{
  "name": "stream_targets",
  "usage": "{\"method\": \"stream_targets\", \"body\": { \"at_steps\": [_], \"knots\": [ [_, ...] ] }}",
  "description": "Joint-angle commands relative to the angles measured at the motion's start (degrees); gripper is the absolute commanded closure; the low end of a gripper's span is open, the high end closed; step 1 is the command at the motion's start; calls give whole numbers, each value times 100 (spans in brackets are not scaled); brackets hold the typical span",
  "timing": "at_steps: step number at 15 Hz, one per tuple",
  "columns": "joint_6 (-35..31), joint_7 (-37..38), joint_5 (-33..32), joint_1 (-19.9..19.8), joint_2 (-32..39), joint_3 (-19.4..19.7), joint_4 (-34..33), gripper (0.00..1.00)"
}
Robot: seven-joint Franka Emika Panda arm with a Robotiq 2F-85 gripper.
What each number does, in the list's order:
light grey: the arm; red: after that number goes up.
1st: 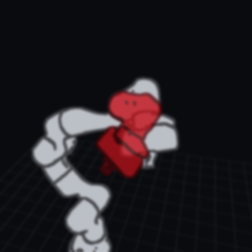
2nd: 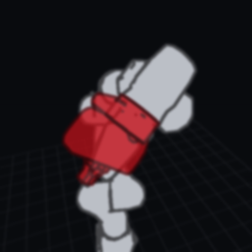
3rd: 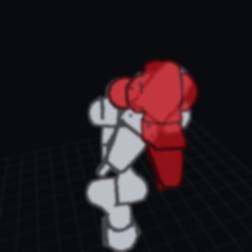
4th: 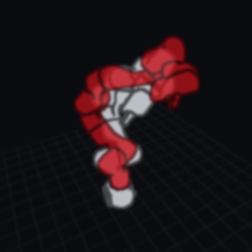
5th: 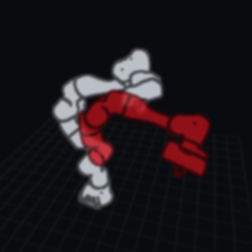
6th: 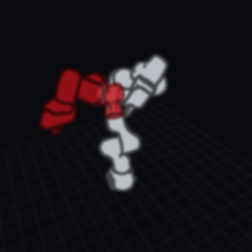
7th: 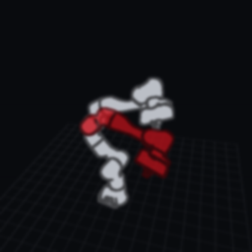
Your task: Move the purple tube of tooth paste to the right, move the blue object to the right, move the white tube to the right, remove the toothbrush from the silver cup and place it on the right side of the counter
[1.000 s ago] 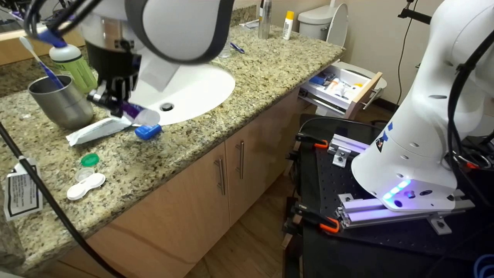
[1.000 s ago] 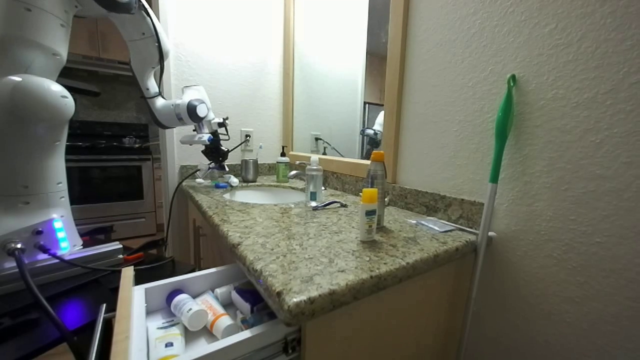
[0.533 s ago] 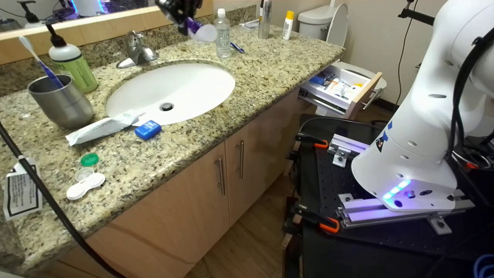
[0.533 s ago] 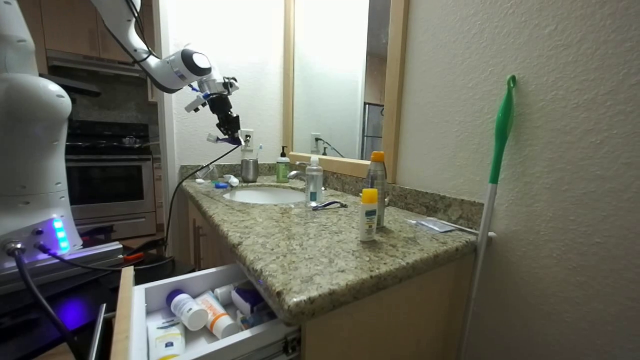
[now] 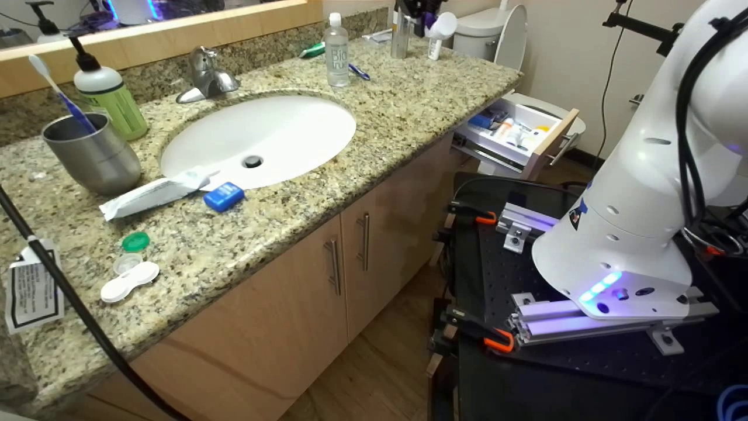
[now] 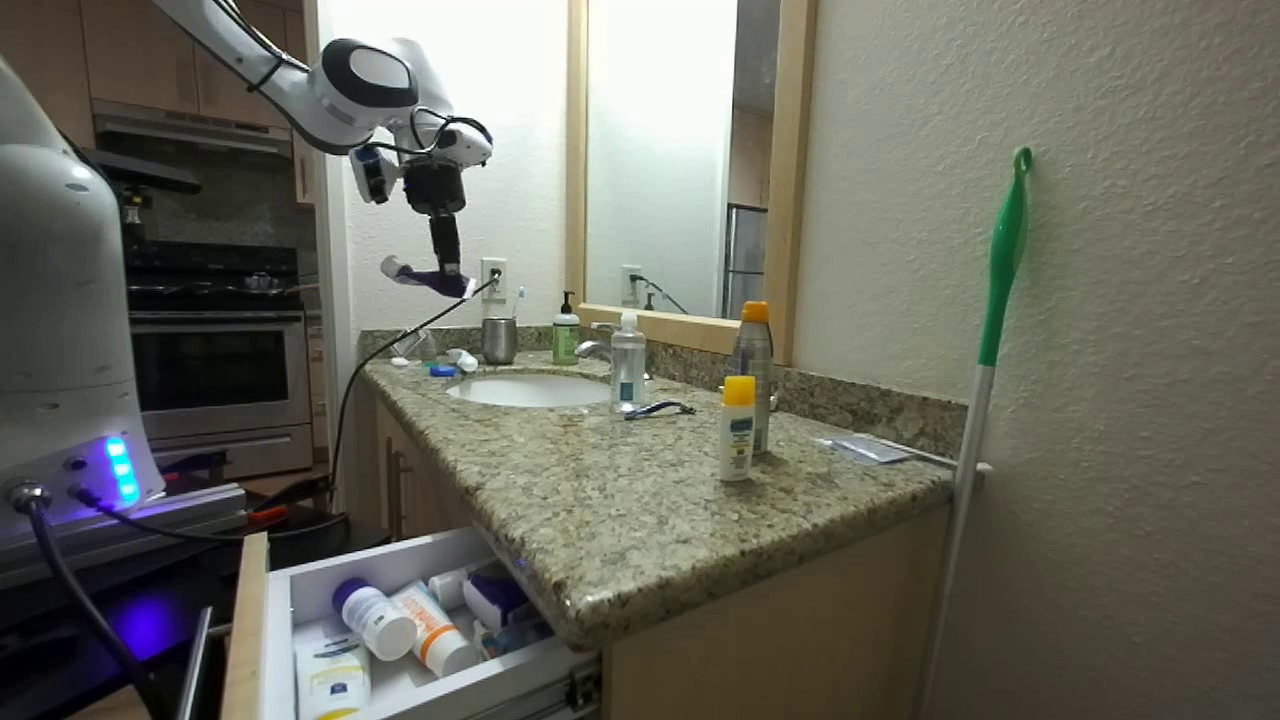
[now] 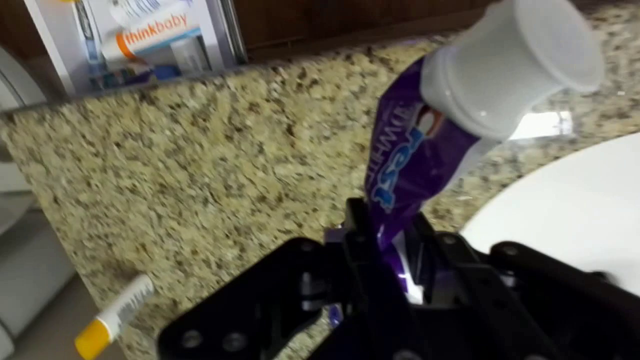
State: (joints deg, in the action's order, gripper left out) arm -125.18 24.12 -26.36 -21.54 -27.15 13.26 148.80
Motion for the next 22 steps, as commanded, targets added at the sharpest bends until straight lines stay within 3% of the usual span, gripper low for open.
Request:
{"method": "stream_targets", "body": {
  "at_steps": [1,2,5,6,7,12,15,22],
  "knots": [
    [-679,241,-161,-844,350,489,421,95],
    [-216,12,-8,-616,123,193,172,80],
    [-533,26,-21,-915,374,459,300,80],
    [-543,68,-23,-909,395,444,306,95],
    [-627,658,-104,-956,740,265,128,95],
    [-1387,2684,-360,-1023,2237,292,-527,95],
    [-1662,3802,-712,-933,3015,617,-988,95],
    [-1587,6041,-1201,-552,3989,1570,-1930,95]
  ]
}}
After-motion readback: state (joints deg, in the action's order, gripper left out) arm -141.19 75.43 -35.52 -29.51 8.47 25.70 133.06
